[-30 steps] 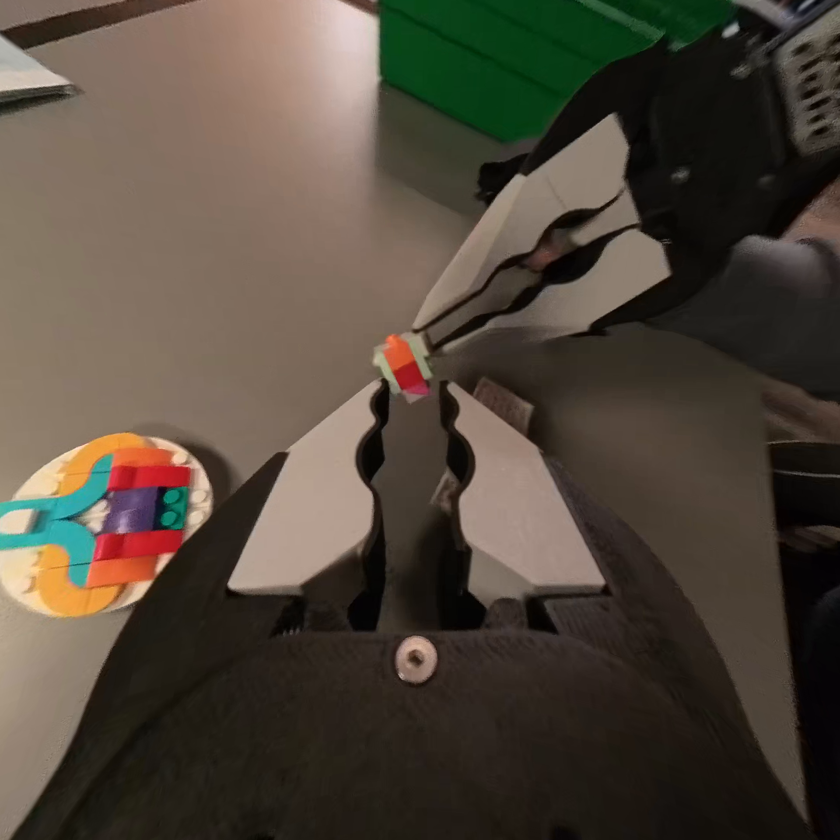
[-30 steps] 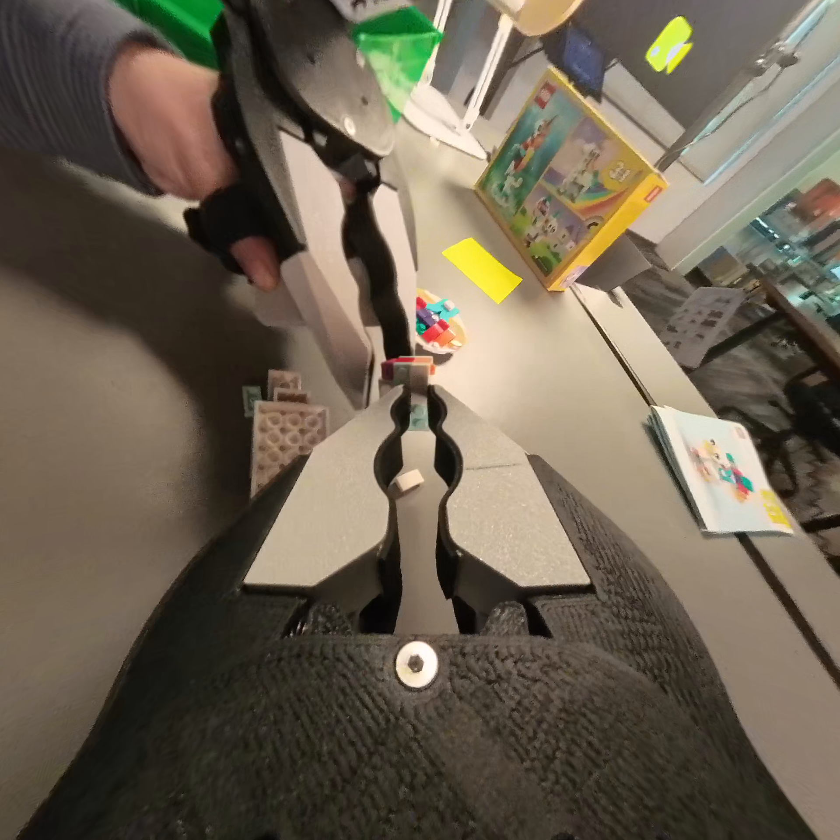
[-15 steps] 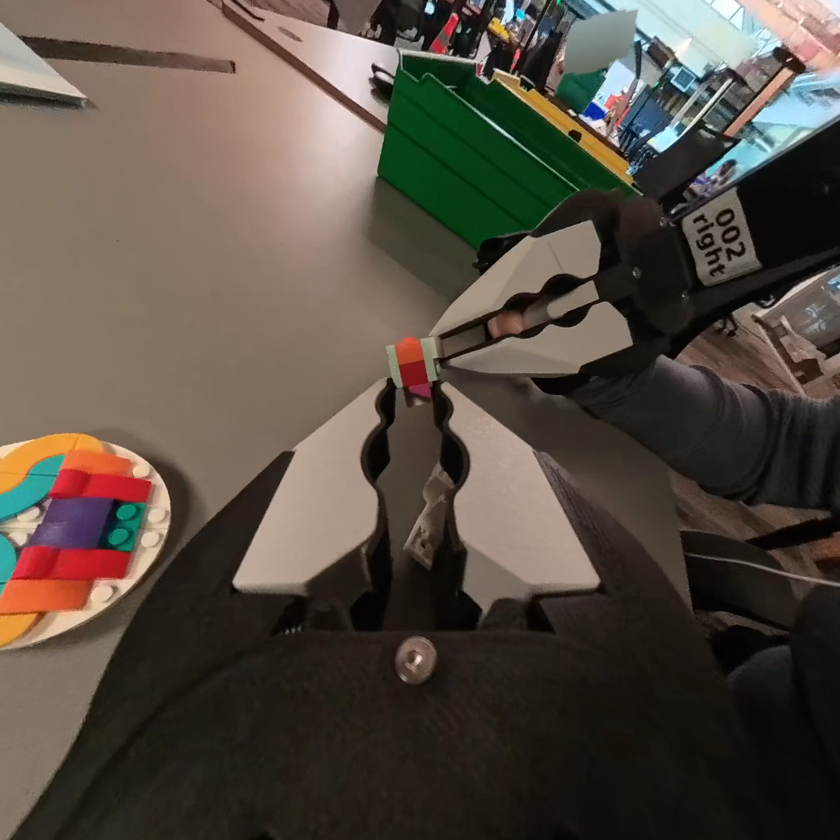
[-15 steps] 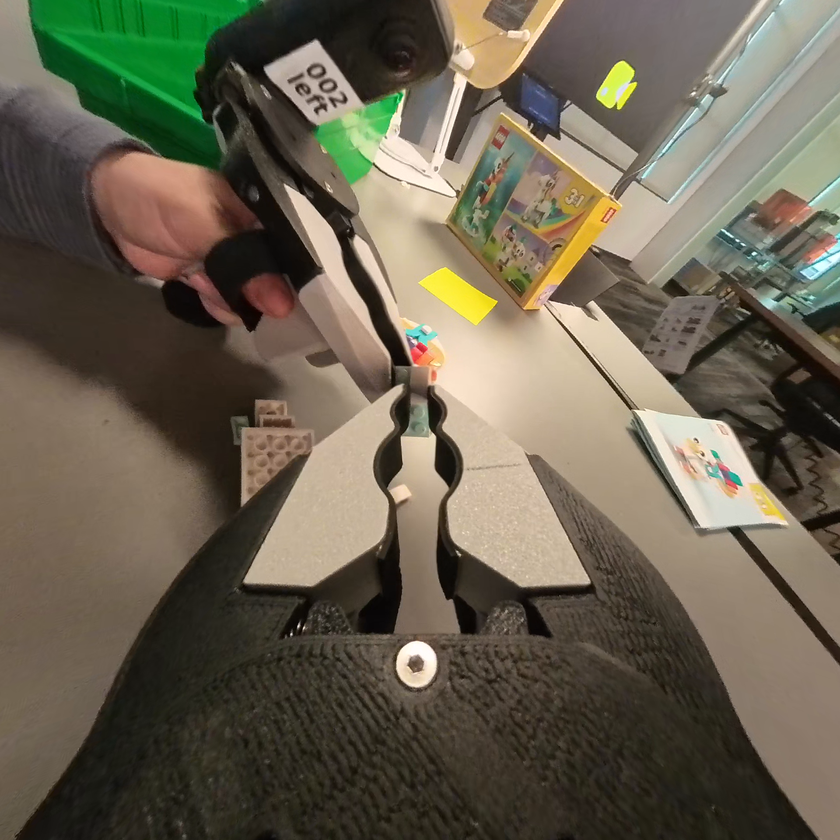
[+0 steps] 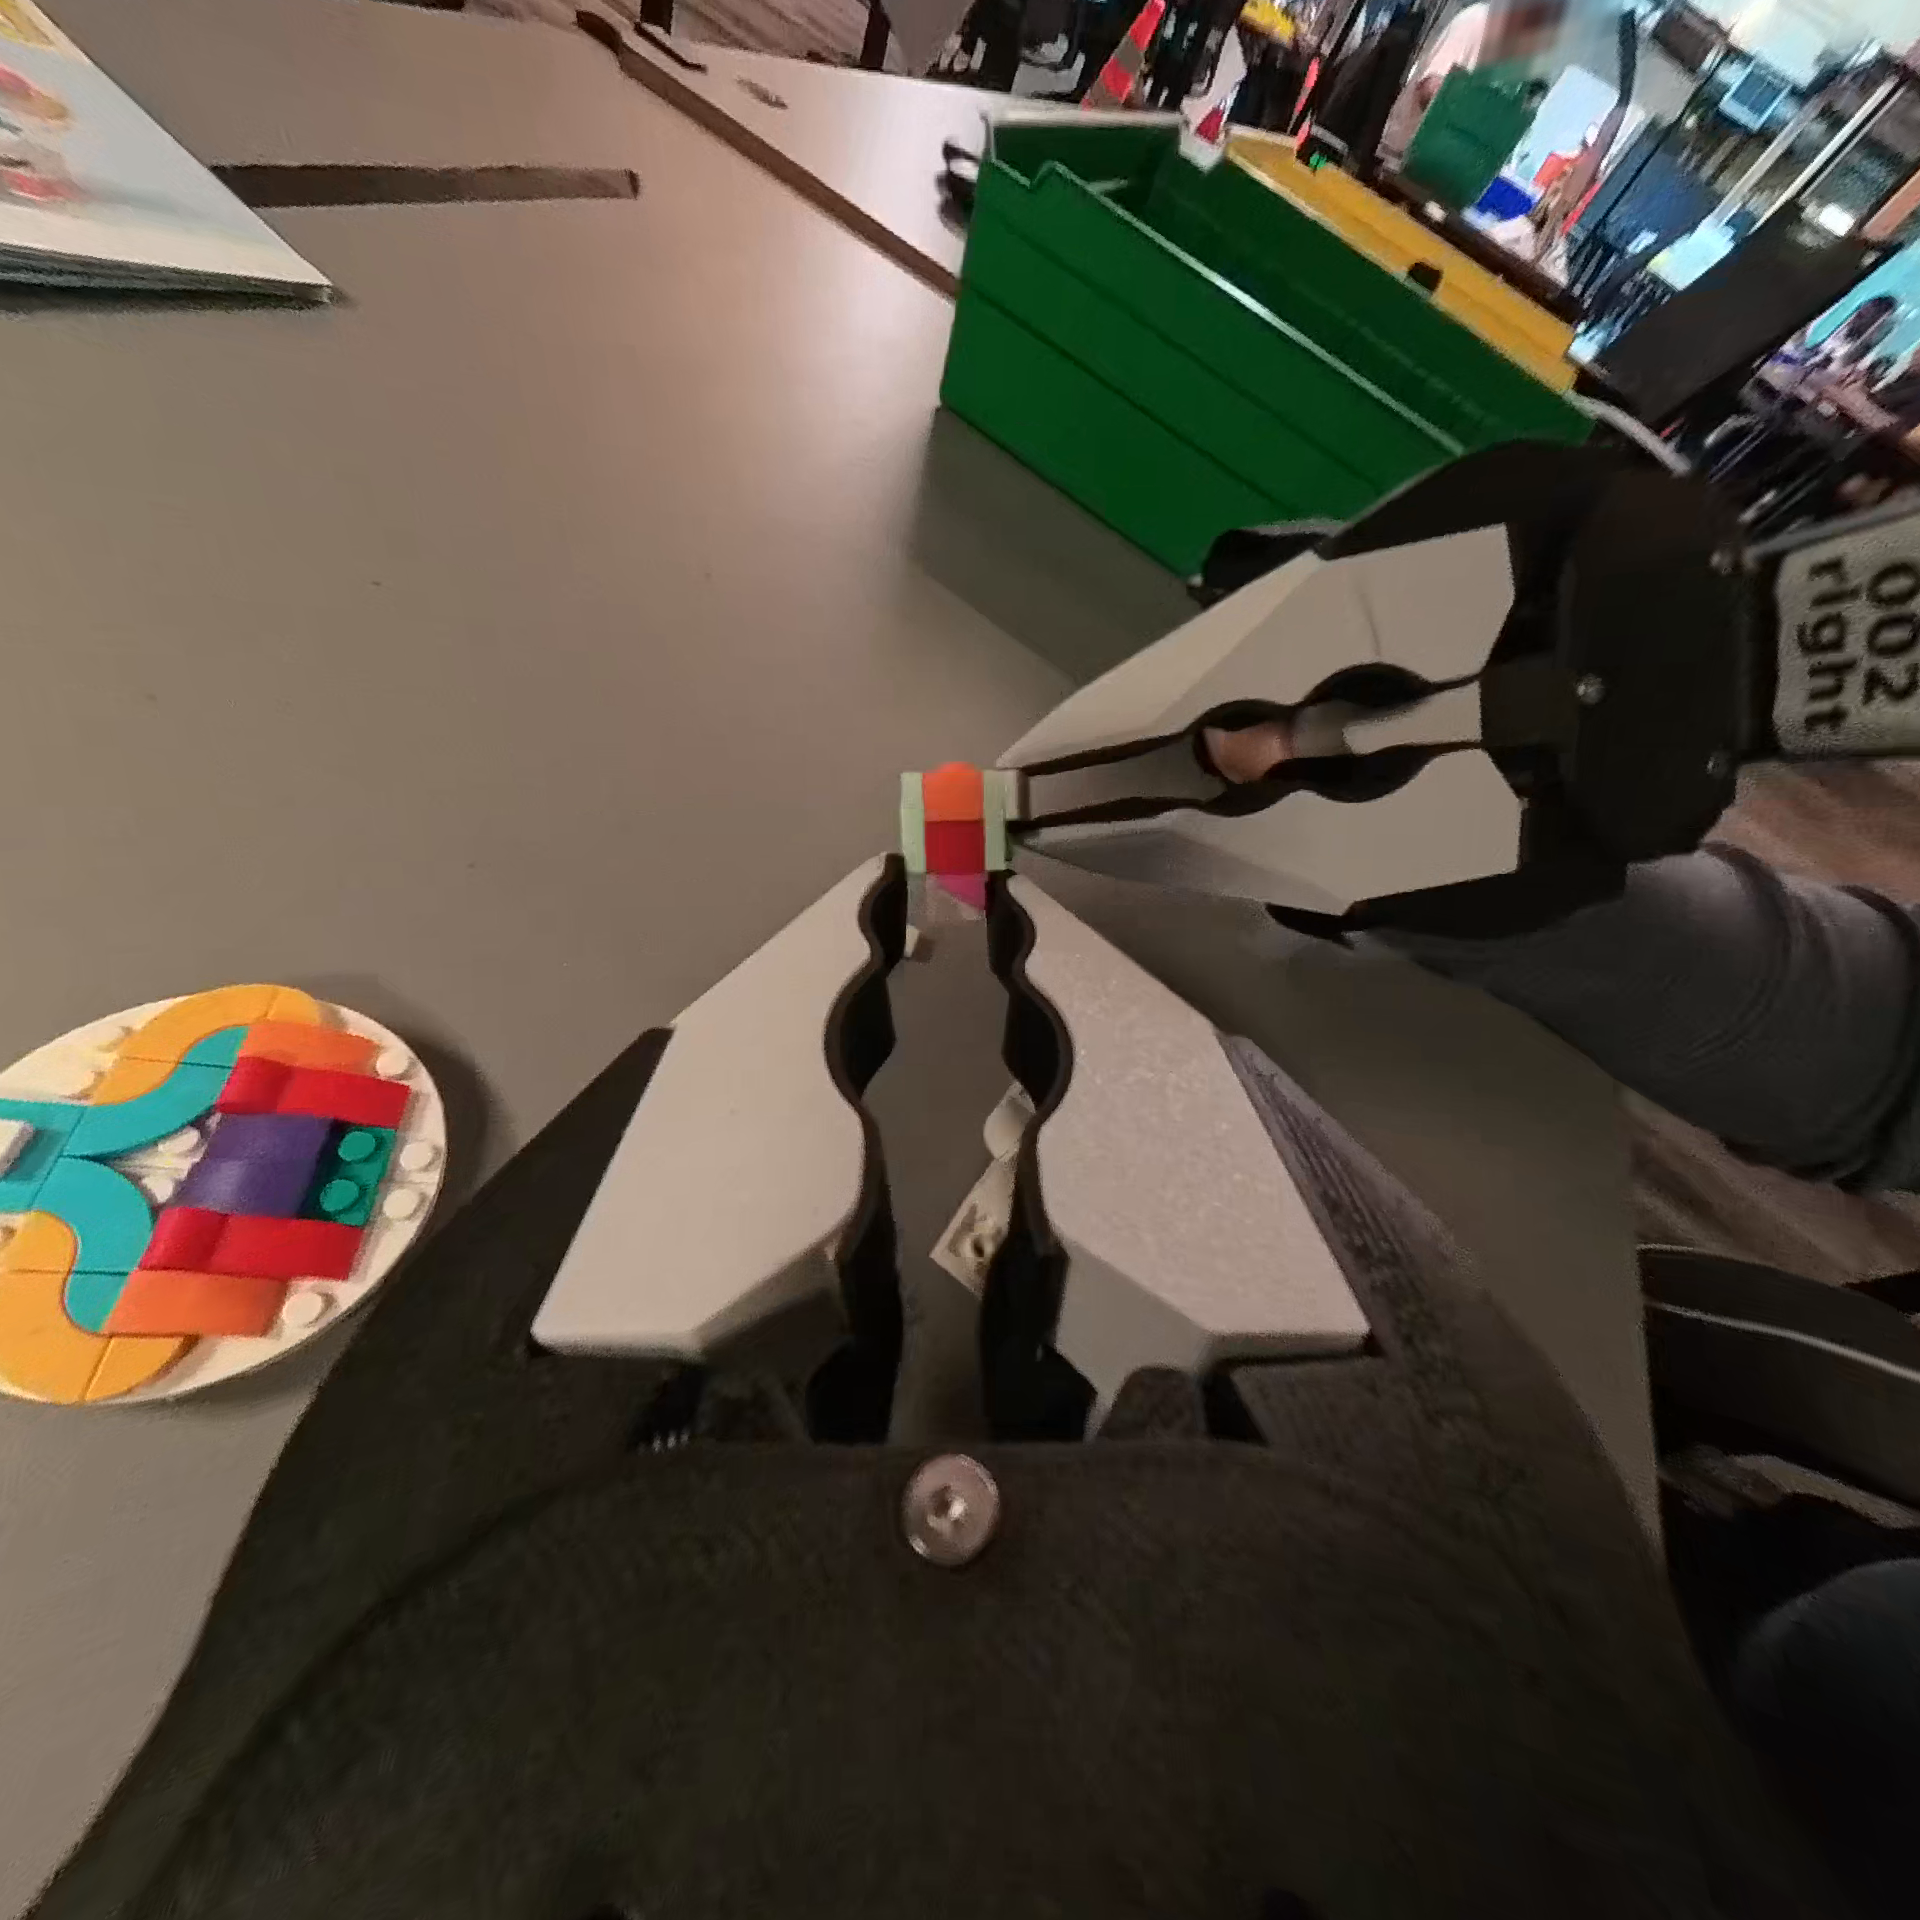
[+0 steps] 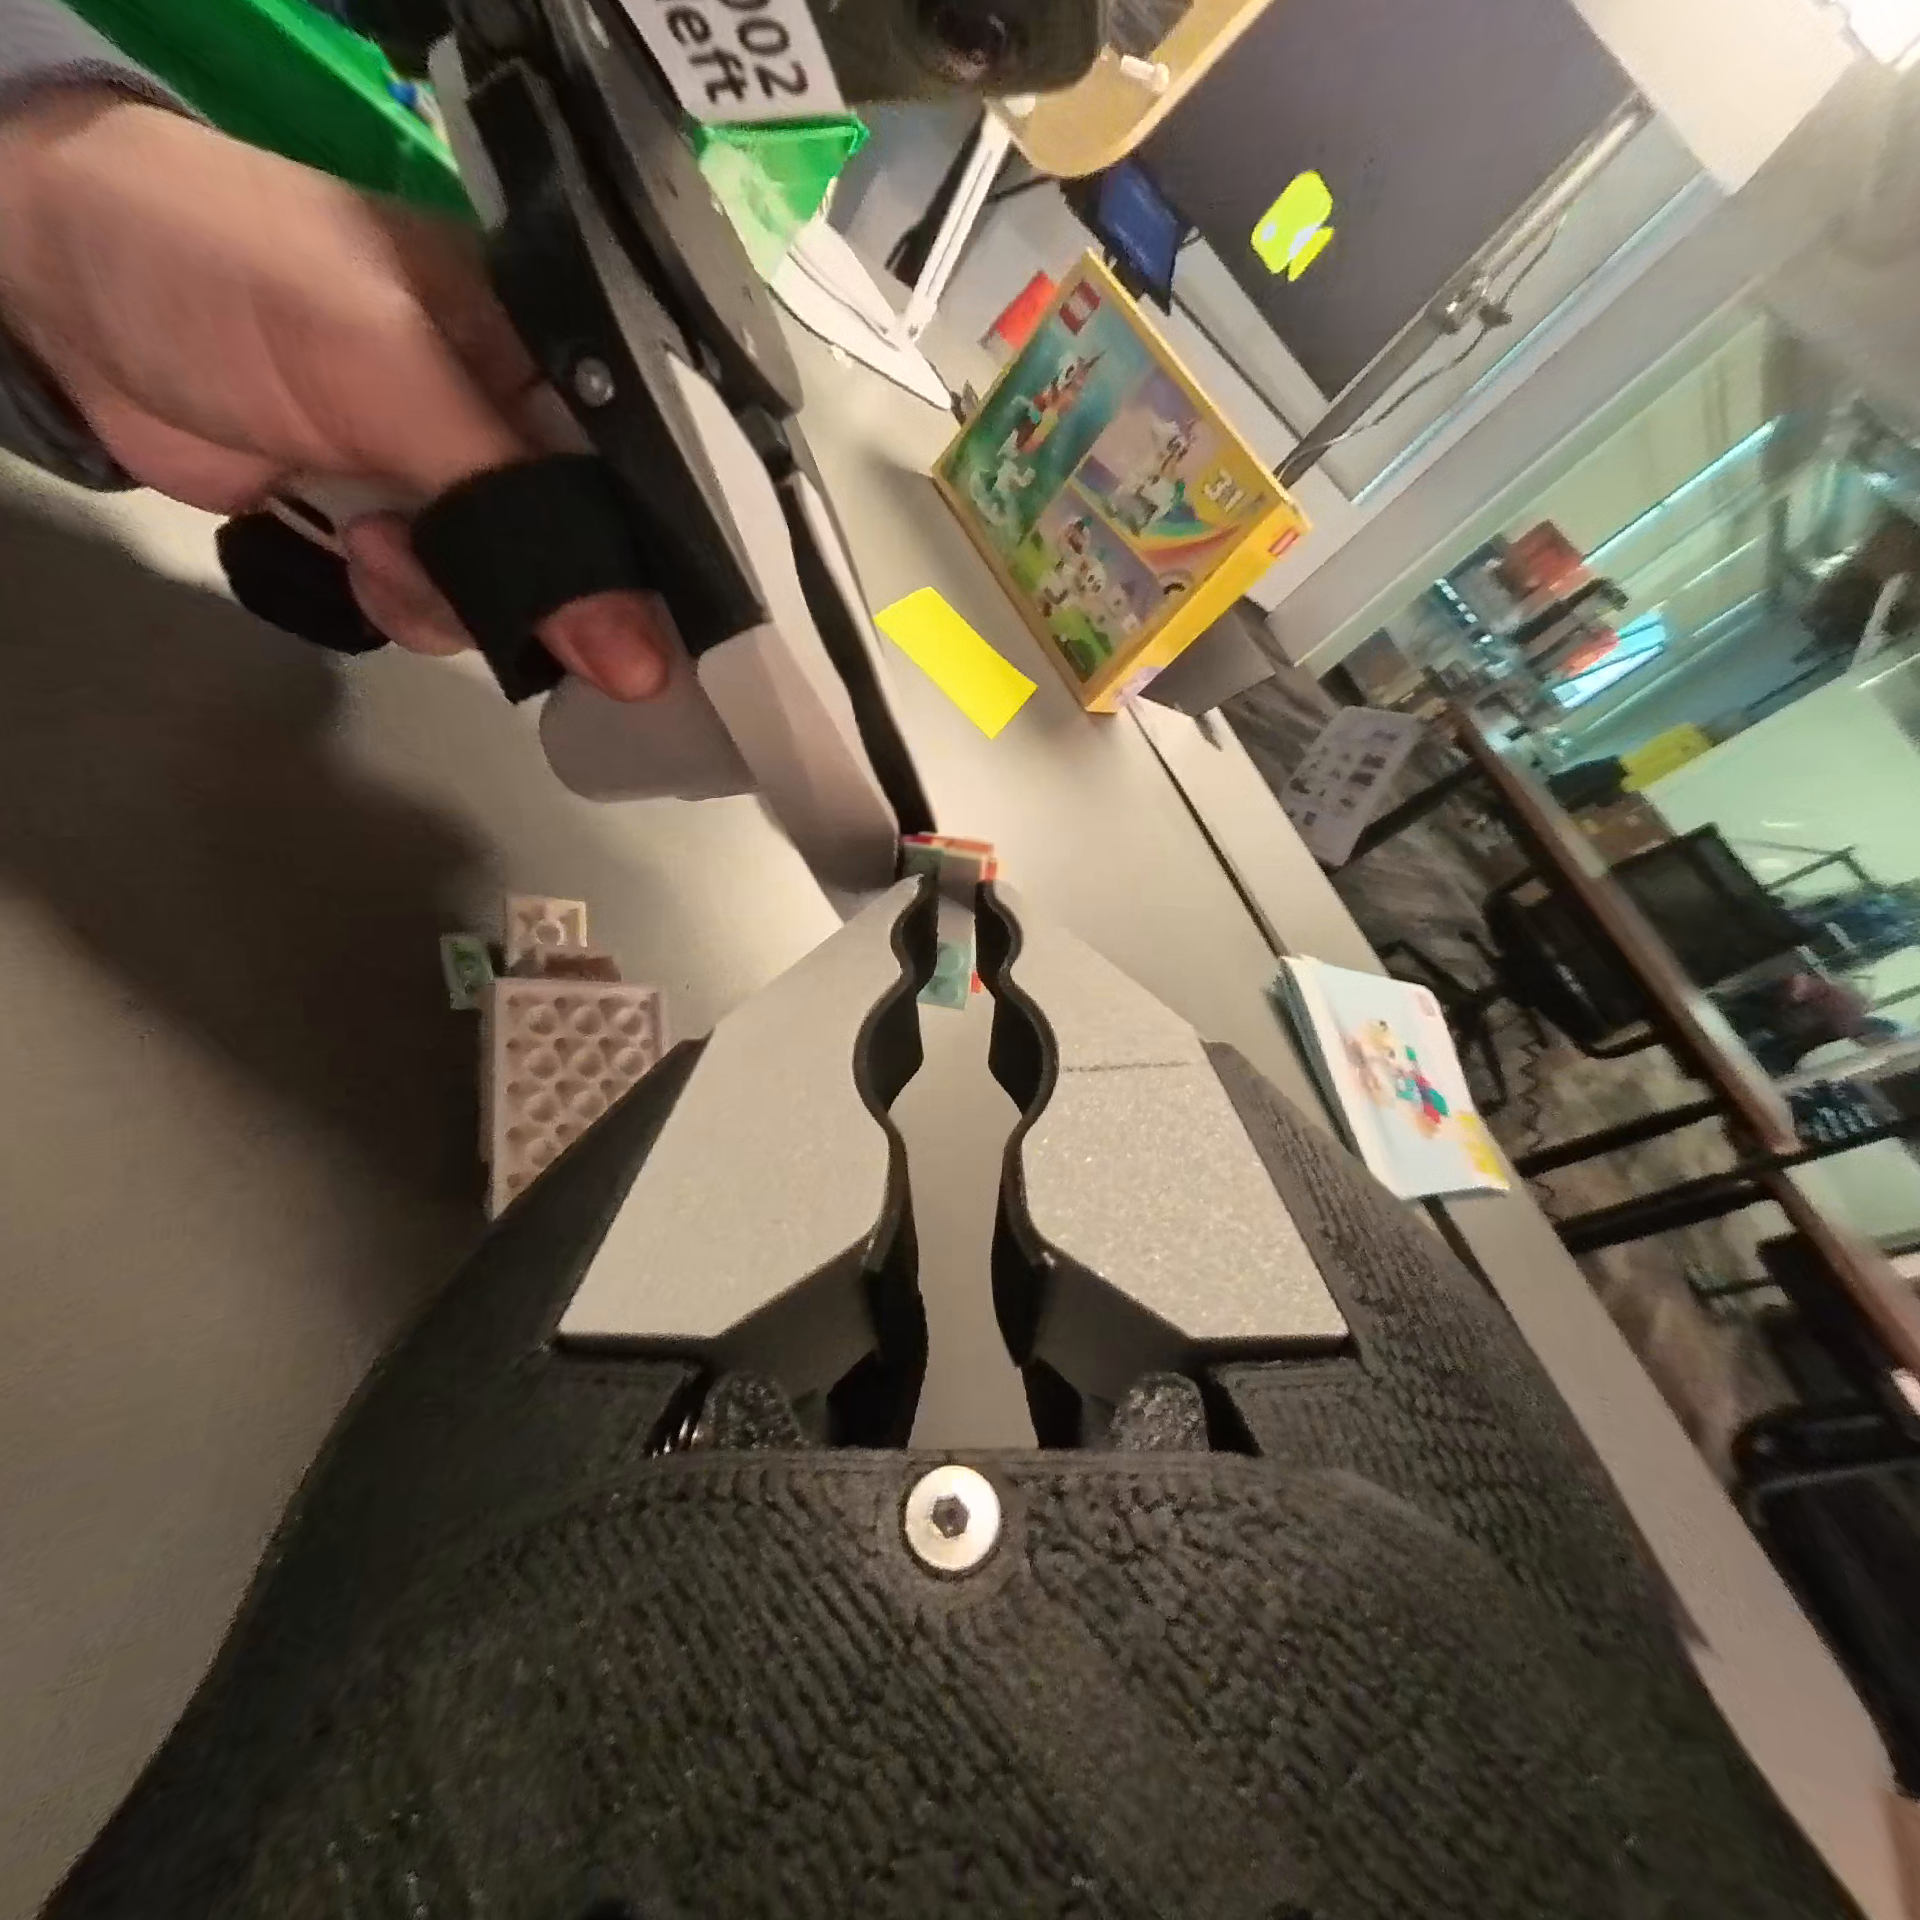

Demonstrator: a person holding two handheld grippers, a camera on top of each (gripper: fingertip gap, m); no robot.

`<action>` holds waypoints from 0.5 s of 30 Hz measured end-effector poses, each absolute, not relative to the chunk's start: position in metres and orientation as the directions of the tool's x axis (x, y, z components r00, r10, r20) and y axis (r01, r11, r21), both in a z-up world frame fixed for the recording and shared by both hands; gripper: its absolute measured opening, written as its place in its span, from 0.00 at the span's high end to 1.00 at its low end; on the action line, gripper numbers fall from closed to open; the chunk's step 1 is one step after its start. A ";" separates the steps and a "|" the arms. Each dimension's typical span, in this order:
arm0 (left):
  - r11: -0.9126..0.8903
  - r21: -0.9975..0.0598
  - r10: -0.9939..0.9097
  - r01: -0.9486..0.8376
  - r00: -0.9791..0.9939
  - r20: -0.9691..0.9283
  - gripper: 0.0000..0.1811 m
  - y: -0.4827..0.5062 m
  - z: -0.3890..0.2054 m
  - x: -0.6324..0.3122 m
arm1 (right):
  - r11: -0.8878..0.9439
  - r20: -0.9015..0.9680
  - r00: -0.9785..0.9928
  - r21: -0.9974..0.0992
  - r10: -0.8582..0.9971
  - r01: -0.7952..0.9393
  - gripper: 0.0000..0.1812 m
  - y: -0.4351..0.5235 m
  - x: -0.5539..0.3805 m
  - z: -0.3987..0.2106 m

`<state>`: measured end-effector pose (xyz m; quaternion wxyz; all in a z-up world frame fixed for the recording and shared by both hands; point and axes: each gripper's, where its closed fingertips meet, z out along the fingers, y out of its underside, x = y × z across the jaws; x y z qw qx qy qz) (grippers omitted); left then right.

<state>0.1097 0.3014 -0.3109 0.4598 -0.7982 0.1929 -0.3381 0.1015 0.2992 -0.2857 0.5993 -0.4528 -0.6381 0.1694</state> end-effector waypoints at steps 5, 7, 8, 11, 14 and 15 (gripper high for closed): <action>-0.522 -0.837 -0.443 0.164 0.786 0.431 0.92 0.322 -0.312 0.050 | 0.529 0.595 0.252 -0.800 0.763 0.284 0.98 0.311 0.121 -0.253; -0.501 -0.840 -0.509 0.208 0.714 0.481 0.92 0.317 -0.299 0.065 | 0.391 0.502 0.218 -0.827 0.837 0.404 0.97 0.330 0.121 -0.285; -0.494 -0.851 -0.541 0.179 0.703 0.462 0.92 0.314 -0.298 0.074 | 0.301 0.431 0.207 -0.835 0.878 0.461 0.97 0.337 0.122 -0.303; -0.492 -0.862 -0.611 0.123 0.657 0.442 0.92 0.307 -0.299 0.091 | 0.057 0.205 0.208 -0.829 0.956 0.556 0.96 0.344 0.128 -0.339; -0.516 -0.846 -0.629 0.137 0.610 0.482 0.92 0.303 -0.300 0.097 | -0.097 0.055 0.238 -0.807 0.970 0.583 0.77 0.345 0.131 -0.355; -0.517 -0.845 -0.631 0.133 0.608 0.482 0.92 0.302 -0.301 0.098 | -0.122 0.032 0.243 -0.797 0.969 0.592 0.73 0.345 0.131 -0.359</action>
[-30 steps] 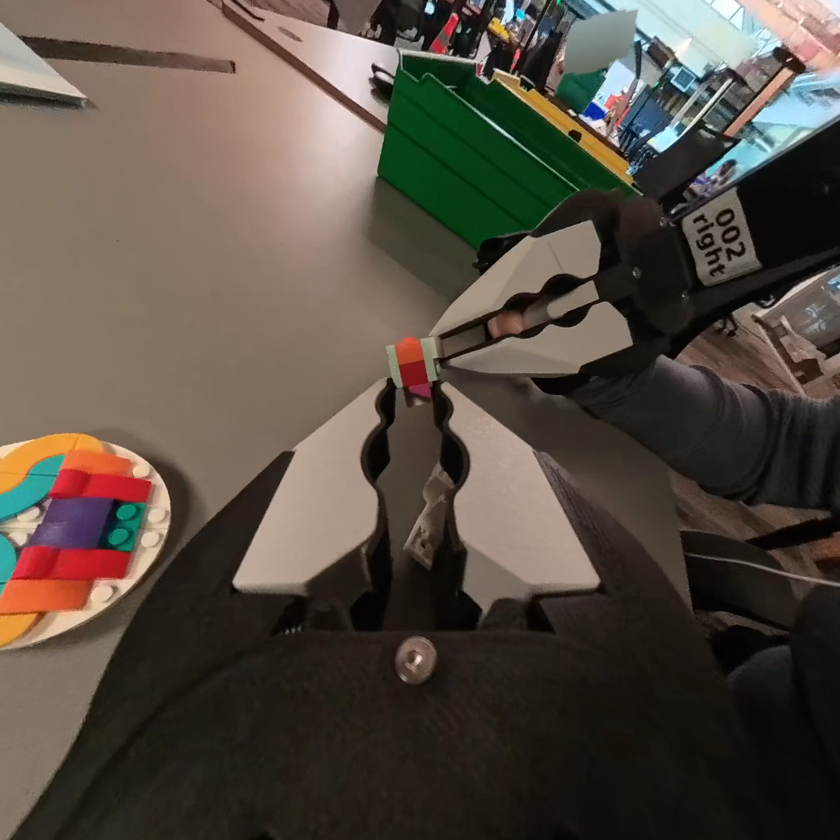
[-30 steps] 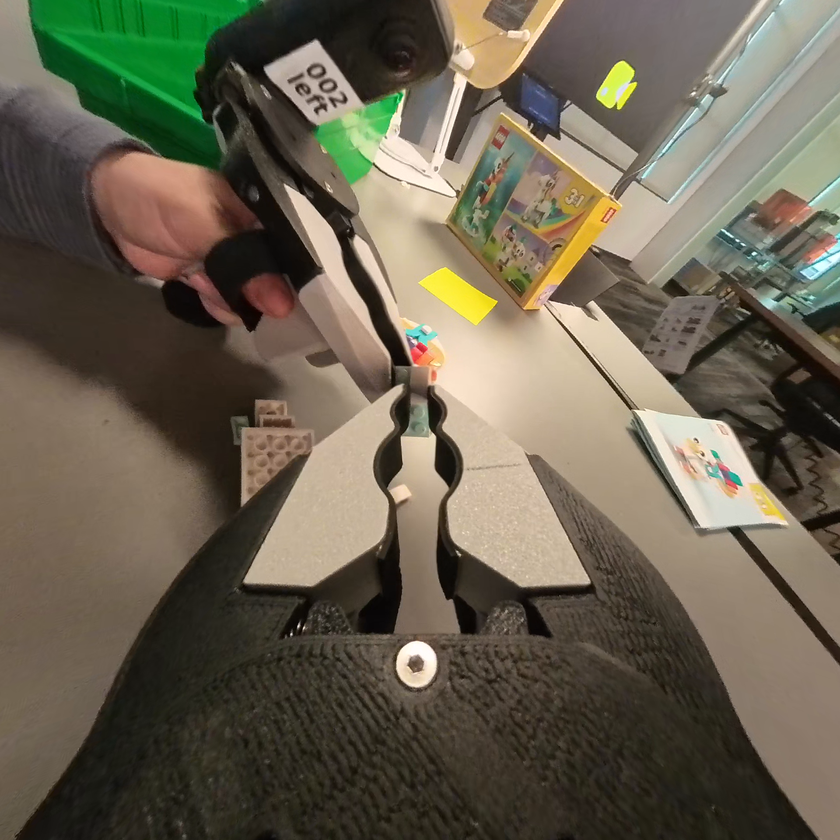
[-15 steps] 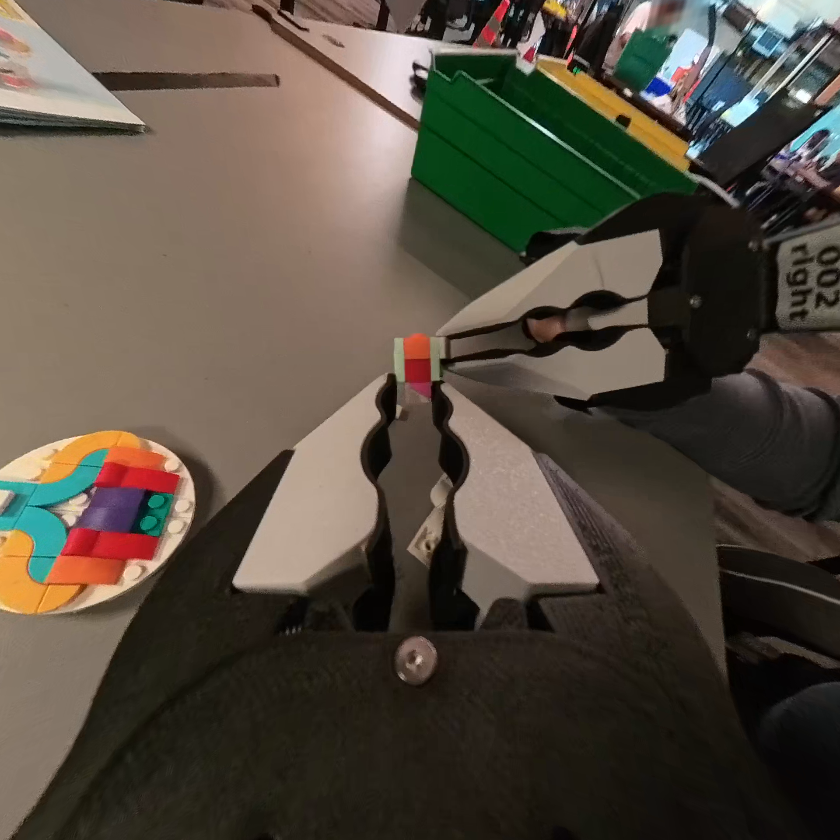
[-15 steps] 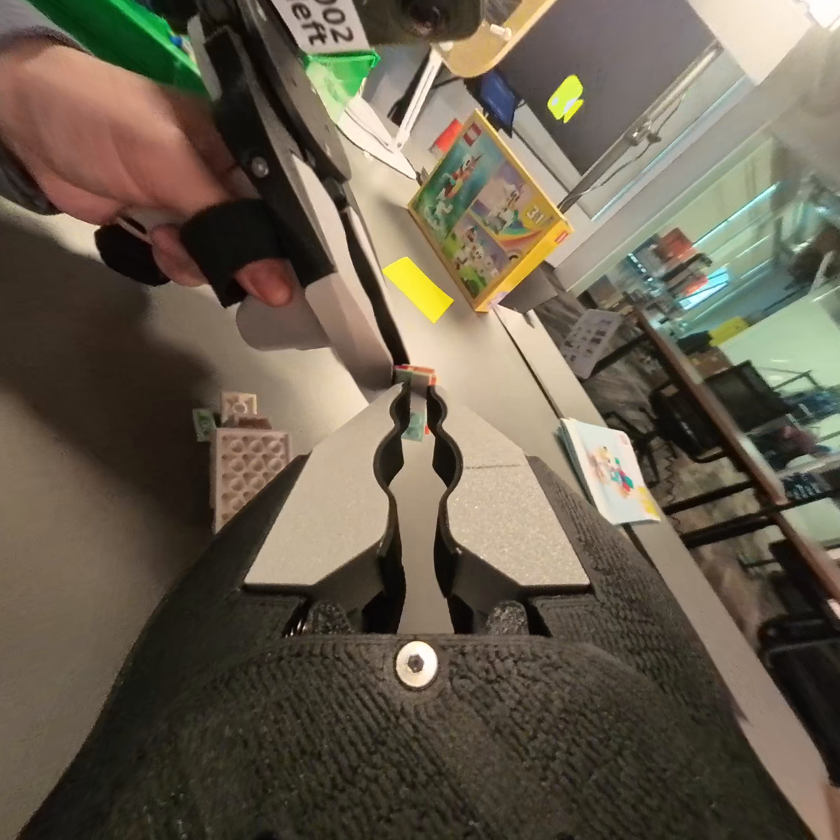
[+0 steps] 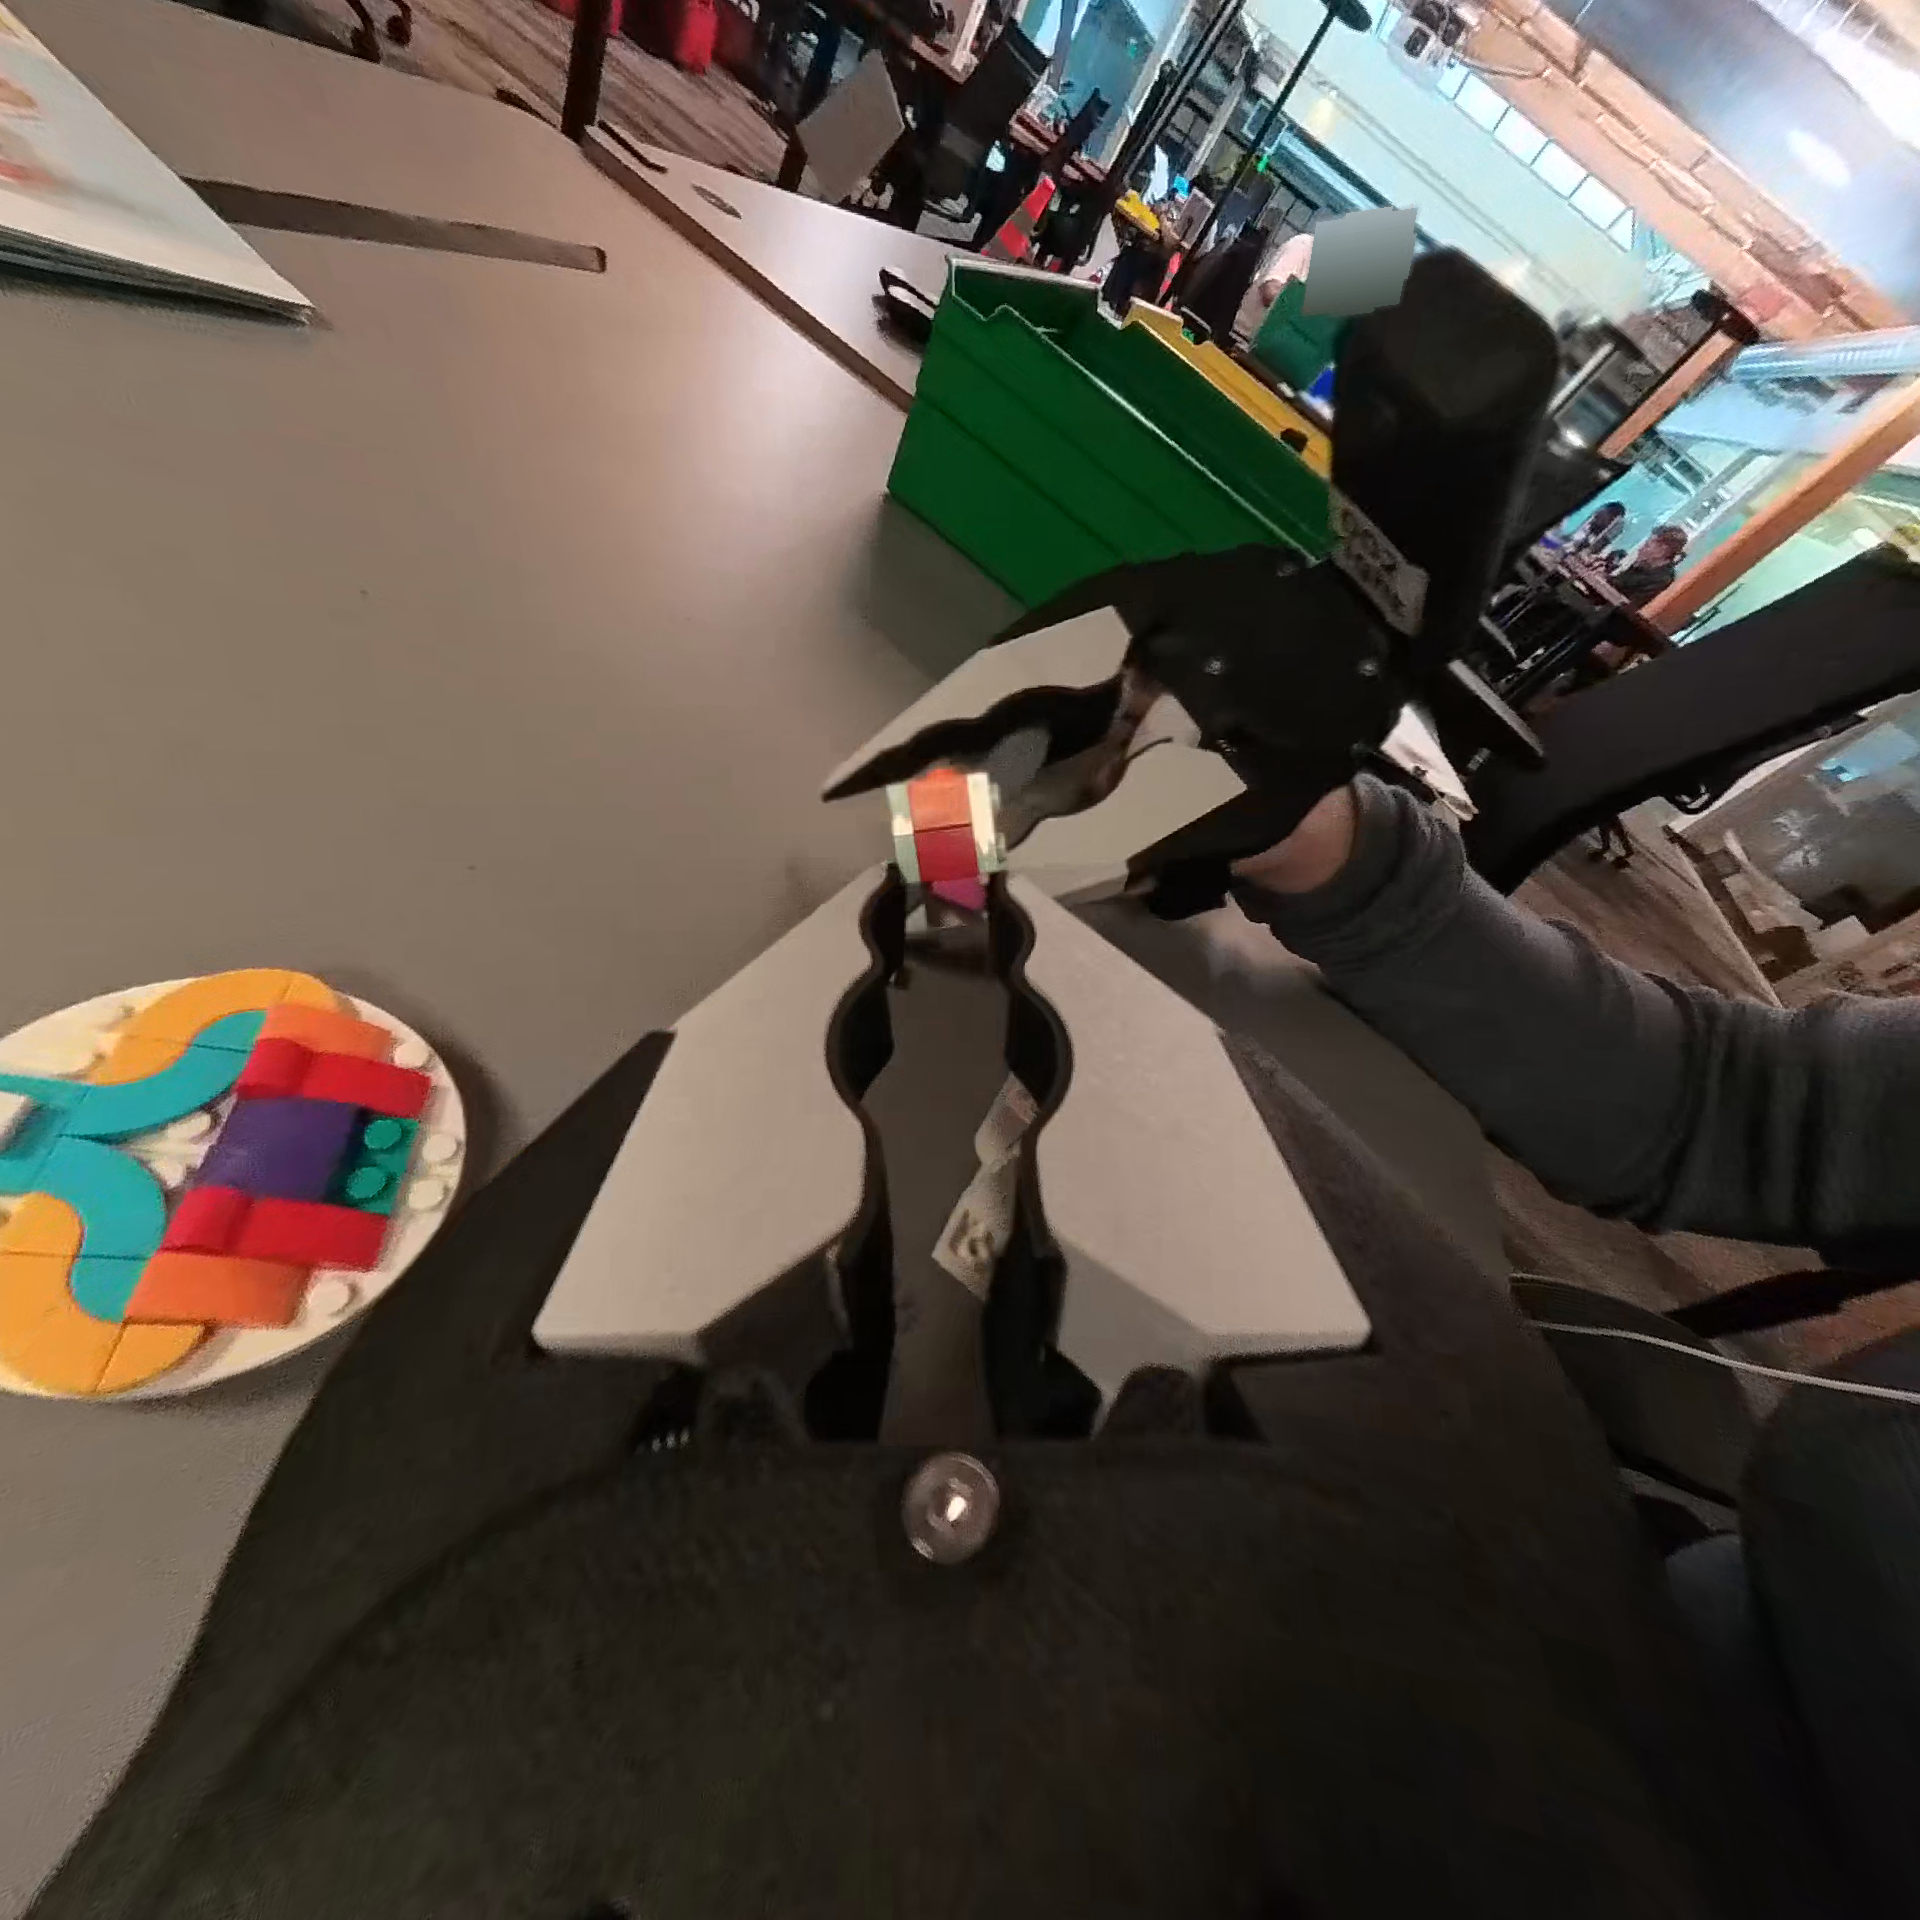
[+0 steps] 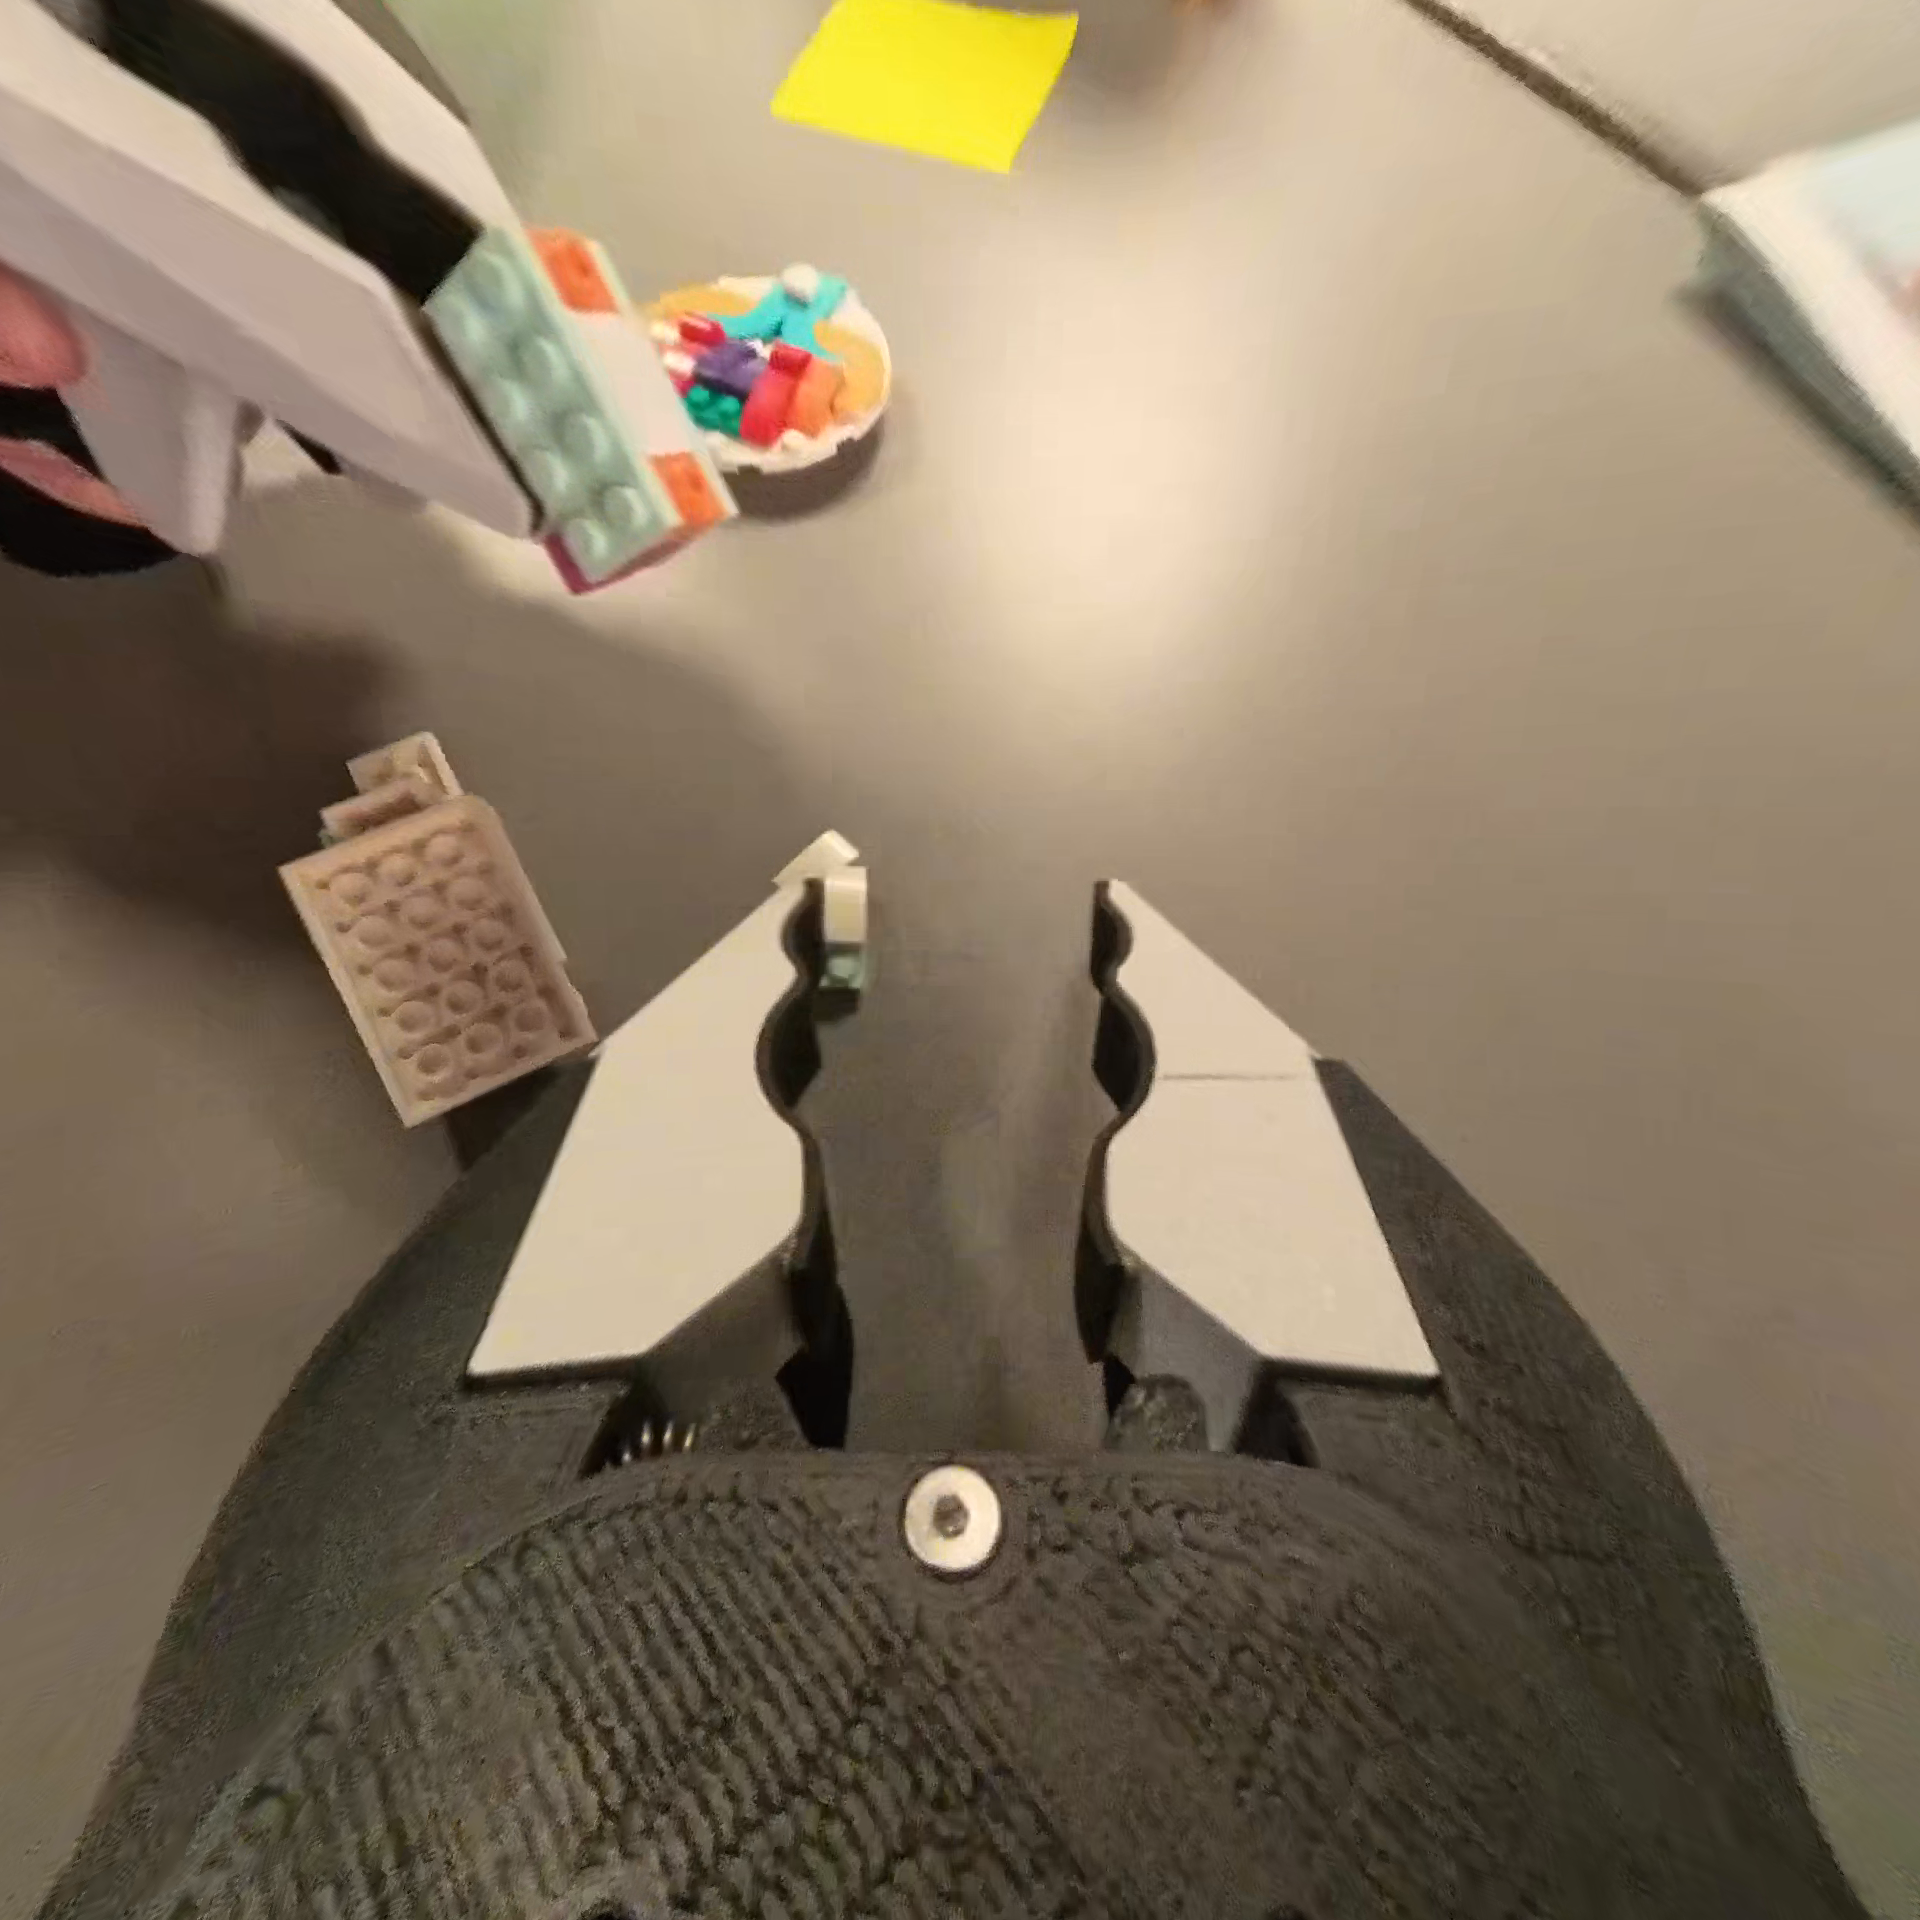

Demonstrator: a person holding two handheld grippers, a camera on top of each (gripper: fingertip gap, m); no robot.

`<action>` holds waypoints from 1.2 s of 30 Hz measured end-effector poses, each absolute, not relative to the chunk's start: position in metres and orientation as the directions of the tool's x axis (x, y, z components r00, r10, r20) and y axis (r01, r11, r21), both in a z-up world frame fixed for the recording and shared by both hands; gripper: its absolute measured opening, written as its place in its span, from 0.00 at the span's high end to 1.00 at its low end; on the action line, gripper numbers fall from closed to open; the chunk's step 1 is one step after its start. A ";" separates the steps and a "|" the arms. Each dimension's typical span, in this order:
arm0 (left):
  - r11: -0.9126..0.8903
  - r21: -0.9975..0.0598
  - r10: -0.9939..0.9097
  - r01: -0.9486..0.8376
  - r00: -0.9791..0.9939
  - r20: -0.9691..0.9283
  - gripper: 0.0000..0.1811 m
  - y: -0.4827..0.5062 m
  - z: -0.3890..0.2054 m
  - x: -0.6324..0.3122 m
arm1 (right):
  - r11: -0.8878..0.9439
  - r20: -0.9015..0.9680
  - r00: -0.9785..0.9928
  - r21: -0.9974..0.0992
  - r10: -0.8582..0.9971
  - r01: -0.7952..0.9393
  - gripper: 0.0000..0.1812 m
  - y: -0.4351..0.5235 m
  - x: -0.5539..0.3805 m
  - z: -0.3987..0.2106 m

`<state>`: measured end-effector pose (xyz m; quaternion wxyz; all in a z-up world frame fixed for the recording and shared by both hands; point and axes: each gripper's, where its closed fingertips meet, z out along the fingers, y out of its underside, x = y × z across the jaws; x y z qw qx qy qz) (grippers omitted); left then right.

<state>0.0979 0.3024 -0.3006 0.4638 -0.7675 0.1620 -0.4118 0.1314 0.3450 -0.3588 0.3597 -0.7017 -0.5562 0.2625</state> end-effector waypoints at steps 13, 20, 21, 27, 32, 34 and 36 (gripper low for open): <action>-0.590 -0.807 -0.634 0.015 0.611 0.475 0.92 0.294 -0.319 0.107 | 0.455 0.486 -0.048 -0.772 0.873 0.444 0.75 0.293 0.103 -0.320; -0.627 -0.767 -0.664 -0.139 0.610 0.432 0.92 0.281 -0.337 0.116 | 0.798 0.843 -0.108 -0.447 0.527 0.405 0.65 0.283 0.103 -0.309; -0.631 -0.761 -0.671 -0.153 0.601 0.435 0.92 0.279 -0.338 0.118 | 0.832 0.874 -0.145 -0.375 0.464 0.409 0.67 0.278 0.101 -0.313; -0.619 -0.765 -0.716 -0.179 0.530 0.455 0.92 0.267 -0.329 0.123 | 0.868 0.916 -0.232 -0.195 0.327 0.456 0.78 0.279 0.100 -0.325; -0.588 -0.808 -0.724 -0.028 0.464 0.510 0.92 0.271 -0.304 0.123 | 0.744 0.801 -0.052 -0.527 0.596 0.410 0.78 0.282 0.099 -0.300; -0.618 -0.780 -0.718 0.101 0.331 0.612 0.90 0.268 -0.283 0.123 | 0.631 0.675 0.038 -0.707 0.737 0.321 0.79 0.284 0.101 -0.282; -0.646 -0.742 -0.699 0.180 0.251 0.670 0.94 0.270 -0.274 0.120 | 0.585 0.637 0.104 -0.751 0.764 0.306 0.79 0.292 0.104 -0.274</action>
